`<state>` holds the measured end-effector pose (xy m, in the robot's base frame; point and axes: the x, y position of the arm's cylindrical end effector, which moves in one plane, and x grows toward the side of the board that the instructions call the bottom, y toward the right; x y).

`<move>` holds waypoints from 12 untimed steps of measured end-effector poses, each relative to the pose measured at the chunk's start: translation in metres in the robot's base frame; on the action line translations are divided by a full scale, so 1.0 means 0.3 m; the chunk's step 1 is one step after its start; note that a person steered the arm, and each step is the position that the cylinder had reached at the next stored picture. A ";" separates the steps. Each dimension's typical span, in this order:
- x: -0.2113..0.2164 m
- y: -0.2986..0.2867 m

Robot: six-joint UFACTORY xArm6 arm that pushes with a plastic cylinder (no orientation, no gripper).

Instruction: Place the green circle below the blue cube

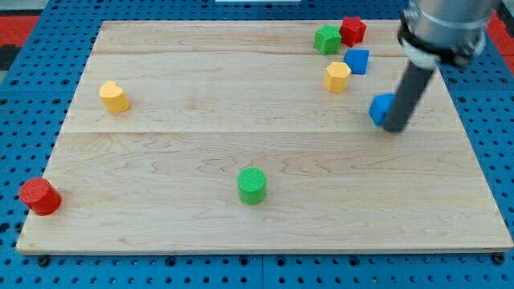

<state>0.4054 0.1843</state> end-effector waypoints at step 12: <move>0.326 -0.885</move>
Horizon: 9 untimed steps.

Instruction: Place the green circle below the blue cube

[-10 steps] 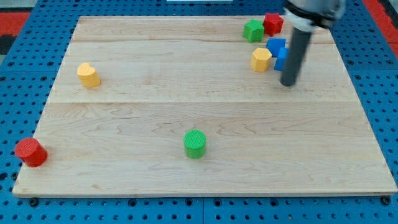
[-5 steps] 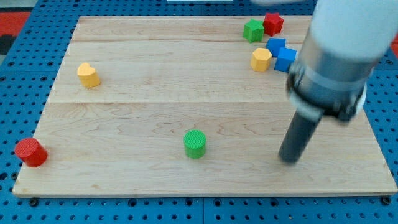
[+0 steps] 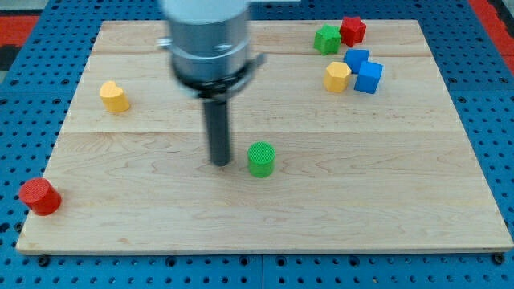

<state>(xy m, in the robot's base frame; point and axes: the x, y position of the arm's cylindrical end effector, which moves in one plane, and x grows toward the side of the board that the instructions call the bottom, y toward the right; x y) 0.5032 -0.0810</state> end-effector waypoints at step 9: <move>0.015 0.489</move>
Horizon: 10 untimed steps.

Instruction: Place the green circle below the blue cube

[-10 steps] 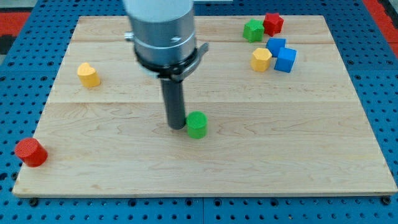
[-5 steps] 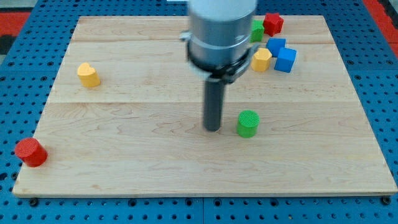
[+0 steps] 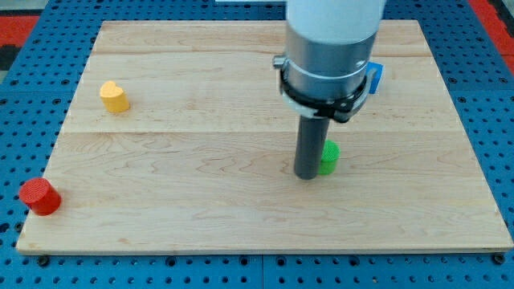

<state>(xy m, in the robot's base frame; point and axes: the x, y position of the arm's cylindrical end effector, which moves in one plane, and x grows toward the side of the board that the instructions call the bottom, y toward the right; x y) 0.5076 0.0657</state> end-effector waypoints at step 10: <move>-0.011 0.357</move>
